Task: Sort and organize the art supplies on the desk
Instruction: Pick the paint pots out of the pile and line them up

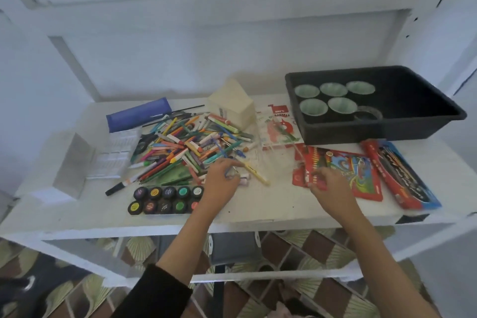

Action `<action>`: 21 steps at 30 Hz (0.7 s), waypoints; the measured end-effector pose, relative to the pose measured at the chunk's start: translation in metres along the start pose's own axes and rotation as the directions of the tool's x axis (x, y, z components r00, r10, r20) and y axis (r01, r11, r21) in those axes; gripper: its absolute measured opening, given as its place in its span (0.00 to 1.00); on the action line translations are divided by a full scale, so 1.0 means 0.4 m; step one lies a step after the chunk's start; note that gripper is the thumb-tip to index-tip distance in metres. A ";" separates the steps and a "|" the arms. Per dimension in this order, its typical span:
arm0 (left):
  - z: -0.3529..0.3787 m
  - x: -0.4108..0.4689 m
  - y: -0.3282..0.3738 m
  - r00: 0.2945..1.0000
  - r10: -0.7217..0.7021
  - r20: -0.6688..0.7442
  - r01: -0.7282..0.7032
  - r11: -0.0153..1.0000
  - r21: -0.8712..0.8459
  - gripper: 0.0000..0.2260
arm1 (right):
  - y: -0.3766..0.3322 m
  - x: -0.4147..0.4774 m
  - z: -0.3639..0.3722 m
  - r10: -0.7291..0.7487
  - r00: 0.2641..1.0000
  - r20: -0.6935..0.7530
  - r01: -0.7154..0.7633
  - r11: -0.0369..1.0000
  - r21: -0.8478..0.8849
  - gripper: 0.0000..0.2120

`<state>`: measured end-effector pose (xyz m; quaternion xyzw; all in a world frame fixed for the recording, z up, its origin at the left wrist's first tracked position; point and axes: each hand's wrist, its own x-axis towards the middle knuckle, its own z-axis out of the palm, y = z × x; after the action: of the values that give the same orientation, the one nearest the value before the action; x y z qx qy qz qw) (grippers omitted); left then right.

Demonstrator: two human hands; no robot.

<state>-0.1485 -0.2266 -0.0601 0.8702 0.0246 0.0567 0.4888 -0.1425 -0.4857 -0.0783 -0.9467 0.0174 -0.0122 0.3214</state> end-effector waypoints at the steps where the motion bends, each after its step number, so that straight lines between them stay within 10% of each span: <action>1: 0.027 0.015 0.013 0.998 -0.030 0.062 0.032 0.999 -0.027 0.13 | 0.004 0.025 0.000 0.007 1.000 0.010 -0.006 1.000 -0.009 0.12; 6: 0.131 0.094 0.058 0.957 -0.228 0.179 0.261 0.946 -0.191 0.16 | -0.025 0.132 0.019 -0.066 0.995 0.076 0.069 0.997 -0.042 0.14; 14: 0.253 0.205 0.116 0.906 -0.423 -0.011 0.388 0.842 -0.376 0.20 | -0.067 0.265 0.101 -0.124 0.959 0.253 0.133 0.991 -0.019 0.43; 21: 0.282 0.222 0.132 0.911 -0.412 -0.033 0.367 0.843 -0.394 0.18 | -0.046 0.297 0.121 -0.169 0.962 0.215 0.184 0.982 -0.052 0.41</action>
<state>-0.0474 -0.3411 -0.0667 0.7309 0.2176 0.0103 0.6468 -0.0217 -0.4466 -0.1039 -0.9513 -0.1007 0.0596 0.2851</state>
